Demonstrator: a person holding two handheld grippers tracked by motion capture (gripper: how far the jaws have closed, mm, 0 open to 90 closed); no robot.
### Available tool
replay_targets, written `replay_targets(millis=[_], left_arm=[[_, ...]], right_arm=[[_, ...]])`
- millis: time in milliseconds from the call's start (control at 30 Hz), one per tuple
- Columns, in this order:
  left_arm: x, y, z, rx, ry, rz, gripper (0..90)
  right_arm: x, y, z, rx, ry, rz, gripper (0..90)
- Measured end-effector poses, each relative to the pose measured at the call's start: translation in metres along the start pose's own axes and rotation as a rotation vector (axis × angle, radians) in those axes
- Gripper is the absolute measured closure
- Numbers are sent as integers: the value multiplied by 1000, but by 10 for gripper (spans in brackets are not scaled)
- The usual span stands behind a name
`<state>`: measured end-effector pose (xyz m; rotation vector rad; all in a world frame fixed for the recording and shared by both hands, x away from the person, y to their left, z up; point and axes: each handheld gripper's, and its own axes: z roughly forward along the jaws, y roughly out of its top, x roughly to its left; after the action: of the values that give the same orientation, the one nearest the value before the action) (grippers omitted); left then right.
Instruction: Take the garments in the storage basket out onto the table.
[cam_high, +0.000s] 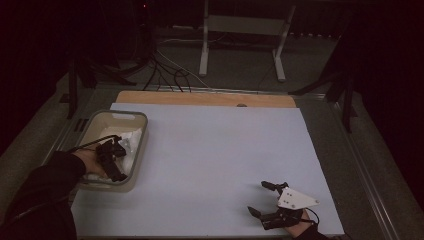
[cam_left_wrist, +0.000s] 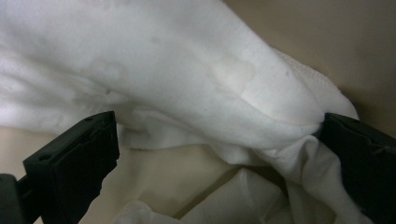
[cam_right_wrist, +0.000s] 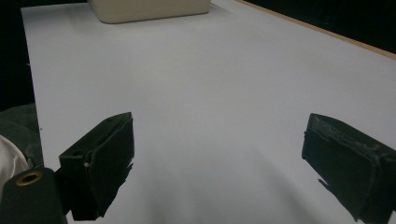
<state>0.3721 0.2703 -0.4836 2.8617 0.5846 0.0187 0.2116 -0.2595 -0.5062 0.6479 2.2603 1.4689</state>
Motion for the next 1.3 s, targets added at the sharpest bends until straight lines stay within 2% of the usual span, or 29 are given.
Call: replay_targets(millis=[100,200,467,500,600,667,700,733,767,800,833,867,933,1000,1100,1133,1167,1233,1267,1300], left_arm=[[0,1,1,-6,-1,12,2],[1,2,4,-14,0,44,3],[6,-4,8,-19,-12,22,17],[5,-2,6,-12,-26,40,67],[3,0,4,7,-41,41,192],[1,1,1,23,-60,58,306],[-2,2,-2,26,-87,85,388],[-2,2,-2,26,-87,85,468],[-2,2,-3,24,-97,101,468],[-5,2,-3,18,-122,116,614],[-5,2,-3,18,-122,116,682],[-6,1,-4,12,-127,130,682],[-8,-2,-5,-5,-124,137,772],[-10,-4,-6,-19,-108,149,781],[-11,-7,-8,-48,-97,143,796],[-12,-9,-11,-71,-85,132,801],[-12,-9,-11,-71,-85,132,802],[-11,-12,-16,-110,-67,99,805],[-11,-16,-25,-168,-56,74,806],[-11,-16,-25,-168,-56,74,806]], right_arm=[[0,0,0,0,2,-2,95],[0,0,1,3,3,-1,96],[0,0,0,0,0,-1,96],[0,0,-1,0,2,4,96],[0,0,-1,-5,1,-1,96],[0,0,-1,-4,-2,0,96],[0,0,-1,-5,-1,3,96],[0,0,-1,-5,-1,3,96],[0,0,-2,-3,-2,3,96],[0,0,-2,-3,-1,2,96],[0,0,-1,-4,-3,1,96],[0,0,-1,-4,-3,1,96],[0,0,-1,-4,-1,1,96],[0,0,-2,-3,-2,3,96],[-1,0,-2,-4,-9,7,96],[-1,1,-2,-6,-13,4,96],[-1,1,-2,-6,-13,4,96],[-1,1,-1,-5,-14,6,96],[-1,1,-2,-2,-14,4,96],[-1,1,-2,-2,-14,4,96]])
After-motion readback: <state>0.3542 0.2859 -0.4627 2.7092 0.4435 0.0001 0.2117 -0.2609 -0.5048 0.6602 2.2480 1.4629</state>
